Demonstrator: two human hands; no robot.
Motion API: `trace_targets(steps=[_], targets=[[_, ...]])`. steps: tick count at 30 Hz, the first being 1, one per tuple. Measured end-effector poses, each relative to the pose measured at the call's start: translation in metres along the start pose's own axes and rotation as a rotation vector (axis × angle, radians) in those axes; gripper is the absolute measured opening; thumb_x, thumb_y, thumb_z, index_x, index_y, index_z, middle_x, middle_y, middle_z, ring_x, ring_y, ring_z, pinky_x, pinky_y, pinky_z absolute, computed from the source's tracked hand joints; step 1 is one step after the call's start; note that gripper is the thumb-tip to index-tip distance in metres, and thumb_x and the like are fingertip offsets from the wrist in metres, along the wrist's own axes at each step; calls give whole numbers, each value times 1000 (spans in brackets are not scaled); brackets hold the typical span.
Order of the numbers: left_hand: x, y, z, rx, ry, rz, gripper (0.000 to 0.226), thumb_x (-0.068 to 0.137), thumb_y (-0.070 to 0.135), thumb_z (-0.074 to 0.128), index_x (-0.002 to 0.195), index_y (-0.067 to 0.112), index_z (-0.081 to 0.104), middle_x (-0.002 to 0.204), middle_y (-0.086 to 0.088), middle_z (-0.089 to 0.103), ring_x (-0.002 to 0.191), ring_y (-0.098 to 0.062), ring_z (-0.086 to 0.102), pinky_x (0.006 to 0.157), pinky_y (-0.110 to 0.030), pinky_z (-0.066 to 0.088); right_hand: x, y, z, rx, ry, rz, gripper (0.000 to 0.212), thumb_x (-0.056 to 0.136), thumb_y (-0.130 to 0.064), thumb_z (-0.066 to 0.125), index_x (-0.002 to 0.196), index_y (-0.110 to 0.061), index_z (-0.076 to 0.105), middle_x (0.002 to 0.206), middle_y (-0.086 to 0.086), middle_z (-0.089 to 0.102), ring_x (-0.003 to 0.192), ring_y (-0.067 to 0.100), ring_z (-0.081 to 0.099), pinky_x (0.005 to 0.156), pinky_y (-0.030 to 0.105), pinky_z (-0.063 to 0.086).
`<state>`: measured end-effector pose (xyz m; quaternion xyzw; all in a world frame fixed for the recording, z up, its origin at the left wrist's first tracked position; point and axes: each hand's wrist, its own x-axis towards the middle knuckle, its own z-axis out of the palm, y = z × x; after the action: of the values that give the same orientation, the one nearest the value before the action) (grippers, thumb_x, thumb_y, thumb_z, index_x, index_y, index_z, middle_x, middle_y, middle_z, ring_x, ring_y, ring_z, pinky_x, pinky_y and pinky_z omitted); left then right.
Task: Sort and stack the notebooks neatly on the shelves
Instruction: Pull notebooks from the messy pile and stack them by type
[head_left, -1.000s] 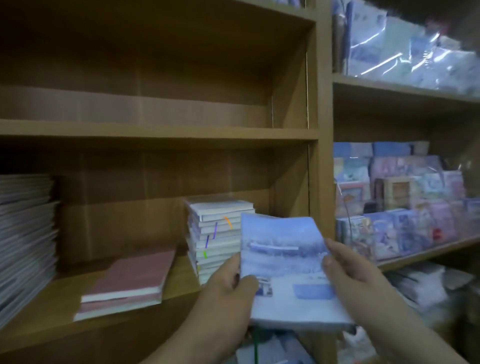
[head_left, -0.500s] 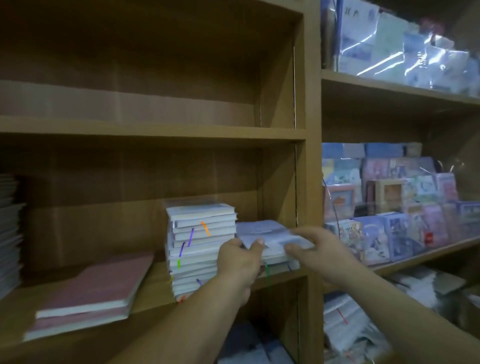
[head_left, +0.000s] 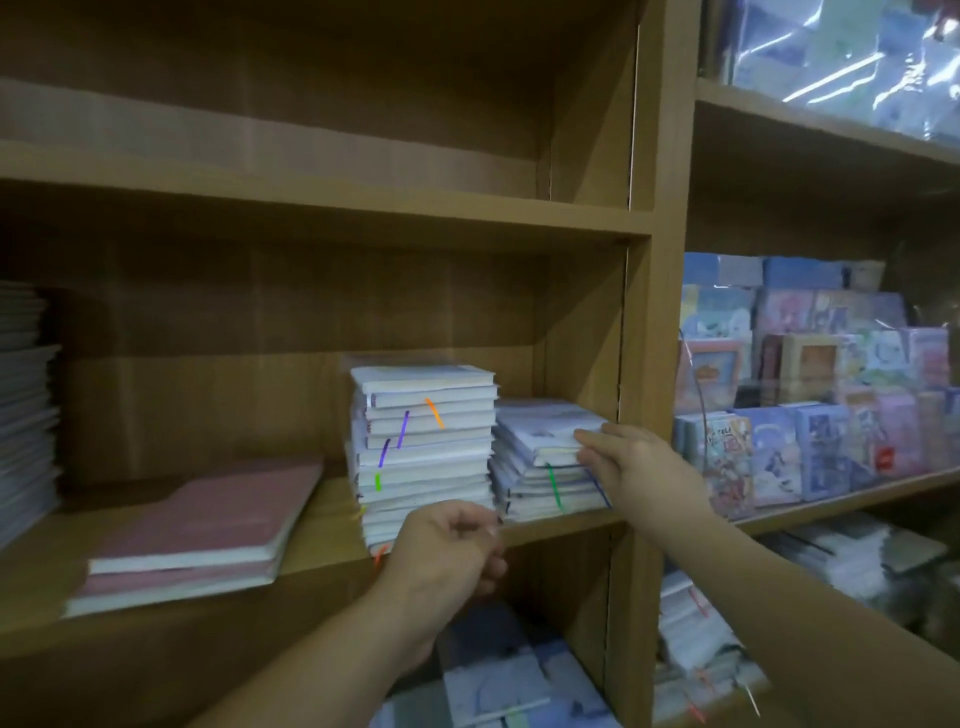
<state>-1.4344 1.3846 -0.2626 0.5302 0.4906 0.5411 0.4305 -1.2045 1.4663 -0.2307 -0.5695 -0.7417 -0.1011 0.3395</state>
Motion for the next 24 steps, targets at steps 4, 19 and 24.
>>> trace_targets(steps=[4,19,24], targets=[[-23,-31,-28,138,-66,4,10,98,3,61,99,8,69,74,-11,72,60,-15,63,58,-30,50,-3,-3,11,-23,86,56,44,101,-47,47,140,-29,58,140,9,56,133,29,47,100,48,49],[-127,-229,-141,398,-47,-501,15,91,17,67,105,19,72,91,2,73,80,-14,67,72,-27,54,-195,-104,143,425,-879,226,46,96,-34,63,57,-13,50,57,-4,44,53,5,44,57,19,36],[-86,-263,-129,463,-33,-471,23,90,21,70,112,17,68,107,4,68,99,-14,64,90,-27,52,-182,-89,203,210,-711,228,45,92,-41,60,52,-24,49,56,1,41,61,16,48,57,27,35]])
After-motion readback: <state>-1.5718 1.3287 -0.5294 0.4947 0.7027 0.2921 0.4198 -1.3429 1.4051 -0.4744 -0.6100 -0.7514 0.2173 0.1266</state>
